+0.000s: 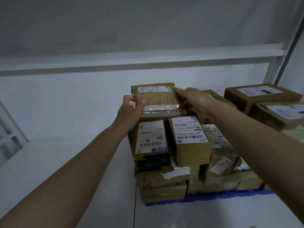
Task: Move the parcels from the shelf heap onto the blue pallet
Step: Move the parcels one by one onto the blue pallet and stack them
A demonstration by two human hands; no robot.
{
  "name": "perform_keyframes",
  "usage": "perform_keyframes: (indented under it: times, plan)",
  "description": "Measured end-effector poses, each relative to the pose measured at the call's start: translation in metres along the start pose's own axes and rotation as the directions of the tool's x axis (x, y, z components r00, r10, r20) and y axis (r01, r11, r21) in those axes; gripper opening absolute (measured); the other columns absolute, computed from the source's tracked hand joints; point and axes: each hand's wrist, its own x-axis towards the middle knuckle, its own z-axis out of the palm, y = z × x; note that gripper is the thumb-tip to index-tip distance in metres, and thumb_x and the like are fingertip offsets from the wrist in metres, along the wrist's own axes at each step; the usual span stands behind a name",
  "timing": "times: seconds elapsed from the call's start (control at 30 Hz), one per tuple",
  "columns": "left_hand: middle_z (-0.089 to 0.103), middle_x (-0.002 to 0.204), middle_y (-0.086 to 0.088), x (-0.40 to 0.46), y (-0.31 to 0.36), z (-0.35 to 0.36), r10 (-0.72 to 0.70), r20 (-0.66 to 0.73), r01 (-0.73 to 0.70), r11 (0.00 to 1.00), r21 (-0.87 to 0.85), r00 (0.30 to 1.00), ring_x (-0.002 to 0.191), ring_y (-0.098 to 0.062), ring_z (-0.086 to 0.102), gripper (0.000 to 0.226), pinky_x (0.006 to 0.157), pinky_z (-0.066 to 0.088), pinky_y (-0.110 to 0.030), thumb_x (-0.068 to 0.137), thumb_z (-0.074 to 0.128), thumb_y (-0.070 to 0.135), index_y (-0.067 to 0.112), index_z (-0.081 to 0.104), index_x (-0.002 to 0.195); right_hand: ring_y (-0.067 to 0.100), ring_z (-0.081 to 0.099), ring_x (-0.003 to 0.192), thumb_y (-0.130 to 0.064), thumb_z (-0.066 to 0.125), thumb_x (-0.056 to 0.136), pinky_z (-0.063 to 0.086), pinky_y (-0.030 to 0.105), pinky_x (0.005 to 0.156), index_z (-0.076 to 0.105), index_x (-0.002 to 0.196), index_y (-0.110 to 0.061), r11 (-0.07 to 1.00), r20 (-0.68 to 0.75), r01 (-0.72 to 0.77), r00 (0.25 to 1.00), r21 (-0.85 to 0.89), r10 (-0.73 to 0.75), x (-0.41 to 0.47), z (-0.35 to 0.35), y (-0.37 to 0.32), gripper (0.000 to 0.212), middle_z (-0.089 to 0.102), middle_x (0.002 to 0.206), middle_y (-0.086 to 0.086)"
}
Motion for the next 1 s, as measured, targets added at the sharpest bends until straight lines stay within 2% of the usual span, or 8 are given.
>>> perform_keyframes:
  times: [0.2,0.33,0.43,0.57,0.7,0.77,0.83,1.0]
  plan:
    - [0.063,0.108,-0.005,0.000,-0.008,0.005,-0.029,0.008,0.029,1.000,0.004,1.000,0.083,-0.012,0.063,0.036,0.058,0.046,-0.025,0.097,0.044,0.047,0.019,0.039,0.118,0.030,0.065,0.088,-0.032,0.049,0.096,0.050,0.051,0.096,0.058,0.099,-0.002,0.994,-0.061,0.000,0.998,-0.111,-0.007,0.001,0.006,0.009,0.031,0.064,0.100,0.016]
    - [0.060,0.108,-0.002,0.001,-0.010,0.004,-0.076,-0.009,0.076,0.996,-0.035,0.997,0.084,-0.008,0.059,0.052,0.059,0.042,-0.023,0.098,0.034,0.054,0.013,0.040,0.130,0.036,0.062,0.107,-0.037,0.052,0.094,0.049,0.052,0.096,0.052,0.123,-0.001,0.981,-0.102,-0.028,0.995,-0.192,0.008,-0.004,0.003,0.009,0.046,0.063,0.120,0.019]
    - [0.047,0.142,-0.010,0.004,-0.016,-0.002,-0.097,-0.057,0.092,0.993,-0.074,0.994,0.122,-0.023,0.050,0.064,0.087,0.044,-0.031,0.099,0.021,0.058,0.014,0.035,0.144,0.030,0.054,0.114,-0.037,0.047,0.098,0.045,0.039,0.088,0.031,0.143,-0.005,0.923,-0.103,0.056,0.989,-0.381,-0.103,-0.012,0.004,0.002,0.057,0.051,0.135,0.016]
    - [0.013,0.161,-0.004,-0.006,-0.046,-0.010,-0.338,0.069,0.341,0.875,-0.344,0.939,0.147,-0.026,0.015,0.073,0.116,0.014,-0.048,0.095,0.014,0.066,0.022,0.014,0.154,0.030,0.035,0.135,-0.034,0.042,0.101,0.029,0.040,0.111,0.039,0.141,-0.008,0.605,-0.018,0.302,0.886,-0.737,-0.464,-0.049,0.022,-0.015,0.048,0.039,0.147,0.016]
    - [0.010,0.161,-0.001,-0.014,-0.086,-0.013,-0.413,0.426,0.568,0.742,-0.355,0.805,0.147,-0.036,0.011,0.089,0.115,0.015,-0.059,0.080,0.018,0.085,0.033,0.015,0.153,0.033,0.042,0.132,-0.025,0.042,0.099,0.028,0.049,0.114,0.057,0.126,-0.009,0.012,0.419,0.617,0.548,-0.787,-0.724,-0.104,0.083,-0.020,0.035,0.052,0.136,0.016]
    - [0.039,0.149,-0.008,-0.017,-0.090,-0.020,-0.330,0.448,0.507,0.780,-0.366,0.831,0.132,-0.028,0.044,0.077,0.106,0.042,-0.044,0.091,0.020,0.072,0.019,0.035,0.144,0.034,0.033,0.138,-0.026,0.035,0.101,0.022,0.051,0.116,0.051,0.133,-0.009,-0.308,0.687,0.640,0.504,-0.704,-0.524,-0.121,0.121,-0.007,0.040,0.044,0.144,0.016]
    - [0.051,0.138,-0.006,-0.016,-0.096,-0.028,-0.337,0.468,0.517,0.788,-0.335,0.817,0.121,-0.022,0.054,0.071,0.093,0.048,-0.033,0.094,0.017,0.068,0.019,0.041,0.141,0.034,0.034,0.137,-0.026,0.036,0.102,0.020,0.049,0.116,0.048,0.135,-0.007,-0.439,0.784,0.651,0.533,-0.620,-0.318,-0.132,0.155,0.014,0.040,0.043,0.145,0.017]
    - [0.003,0.162,-0.003,-0.011,-0.102,-0.039,-0.374,0.552,0.569,0.789,-0.233,0.745,0.148,-0.034,0.005,0.088,0.115,0.011,-0.058,0.080,0.018,0.084,0.037,0.007,0.153,0.040,0.022,0.143,-0.033,0.048,0.097,0.006,0.058,0.117,0.032,0.147,-0.006,-0.649,0.750,0.617,0.653,-0.446,0.104,-0.137,0.211,0.066,0.059,0.029,0.154,0.020]
